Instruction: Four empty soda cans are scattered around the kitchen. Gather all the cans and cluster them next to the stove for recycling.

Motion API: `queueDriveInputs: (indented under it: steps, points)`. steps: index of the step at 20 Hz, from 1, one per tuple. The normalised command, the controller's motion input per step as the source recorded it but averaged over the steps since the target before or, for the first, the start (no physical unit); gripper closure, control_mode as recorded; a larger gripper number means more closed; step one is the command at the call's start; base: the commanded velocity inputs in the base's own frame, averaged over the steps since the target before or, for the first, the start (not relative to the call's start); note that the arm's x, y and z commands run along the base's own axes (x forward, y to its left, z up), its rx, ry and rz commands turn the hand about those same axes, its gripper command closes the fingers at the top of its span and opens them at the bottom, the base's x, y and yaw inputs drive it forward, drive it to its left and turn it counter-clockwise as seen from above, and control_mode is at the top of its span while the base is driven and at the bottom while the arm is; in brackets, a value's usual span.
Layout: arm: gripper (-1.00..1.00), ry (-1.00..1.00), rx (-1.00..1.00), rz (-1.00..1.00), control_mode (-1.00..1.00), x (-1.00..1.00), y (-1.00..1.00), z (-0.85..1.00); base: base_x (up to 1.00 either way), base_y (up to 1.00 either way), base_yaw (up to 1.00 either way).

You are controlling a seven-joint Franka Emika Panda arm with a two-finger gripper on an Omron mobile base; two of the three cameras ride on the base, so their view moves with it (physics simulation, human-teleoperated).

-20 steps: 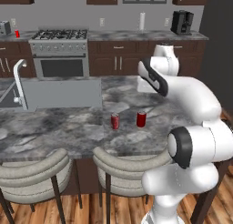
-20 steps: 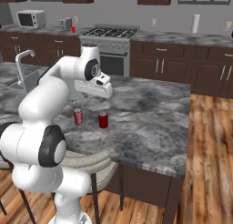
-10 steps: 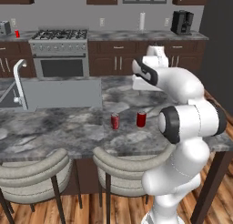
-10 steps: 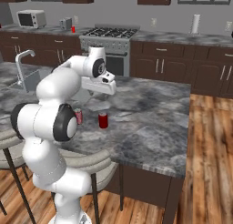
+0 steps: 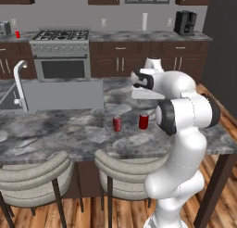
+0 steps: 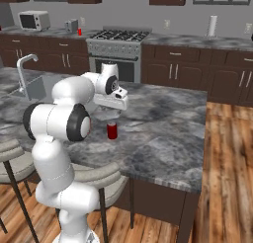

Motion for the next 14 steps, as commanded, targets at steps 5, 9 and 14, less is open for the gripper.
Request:
queueDriveInputs:
  steps: [5, 9, 14]
  points:
    - [-1.0, 0.0, 0.0, 0.01, -1.0, 0.34, 0.03, -0.32, 0.0, 0.0, 0.0]
    - [-1.0, 0.03, 0.0, 0.01, -1.0, 0.0, 0.0, -0.07, 0.0, 0.0, 0.0]
    - [-1.0, 0.0, 0.0, 0.01, -1.0, 0.0, 0.0, -0.33, 0.0, 0.0, 0.0]
